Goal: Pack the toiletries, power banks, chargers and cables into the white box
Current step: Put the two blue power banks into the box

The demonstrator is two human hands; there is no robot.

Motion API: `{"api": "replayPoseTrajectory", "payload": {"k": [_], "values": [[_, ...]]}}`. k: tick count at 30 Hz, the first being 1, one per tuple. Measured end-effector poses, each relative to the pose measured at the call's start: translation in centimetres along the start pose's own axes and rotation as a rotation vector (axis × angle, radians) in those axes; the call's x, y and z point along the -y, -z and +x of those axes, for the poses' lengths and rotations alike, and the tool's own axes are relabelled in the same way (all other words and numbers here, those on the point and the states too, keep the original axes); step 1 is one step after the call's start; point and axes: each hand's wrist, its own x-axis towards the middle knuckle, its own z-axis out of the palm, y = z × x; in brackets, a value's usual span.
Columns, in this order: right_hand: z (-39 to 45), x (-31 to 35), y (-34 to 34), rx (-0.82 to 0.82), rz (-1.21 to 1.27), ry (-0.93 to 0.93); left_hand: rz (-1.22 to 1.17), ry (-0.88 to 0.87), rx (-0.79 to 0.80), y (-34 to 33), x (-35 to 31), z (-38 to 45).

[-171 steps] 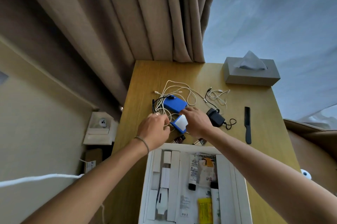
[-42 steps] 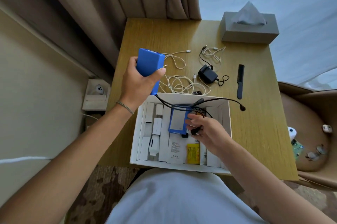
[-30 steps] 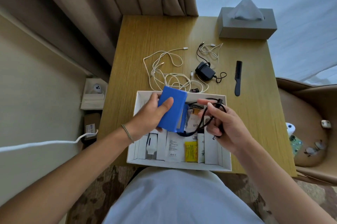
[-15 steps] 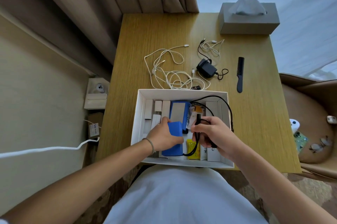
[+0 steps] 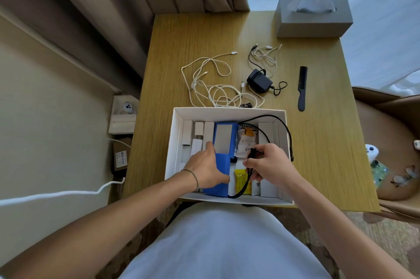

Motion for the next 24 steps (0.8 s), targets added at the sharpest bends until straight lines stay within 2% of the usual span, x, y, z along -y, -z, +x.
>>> {"api": "replayPoseTrajectory", "payload": {"k": [6,19,21,24], "values": [[0.6,0.6,0.3,-0.007,-0.033,-0.008,-0.068,0.066,0.11,0.8,-0.1,0.4],[1.1,0.7,0.1,-0.068,-0.347,0.104,0.109,-0.071,0.02,-0.6,-1.5,0.5],[1.0,0.6,0.0,-0.113,-0.47,0.157,0.201,-0.093,-0.045,-0.7,-1.4,0.4],[1.1,0.4,0.1,-0.222,-0.689,0.3,0.361,-0.255,-0.29,-0.6,-1.5,0.8]]}}
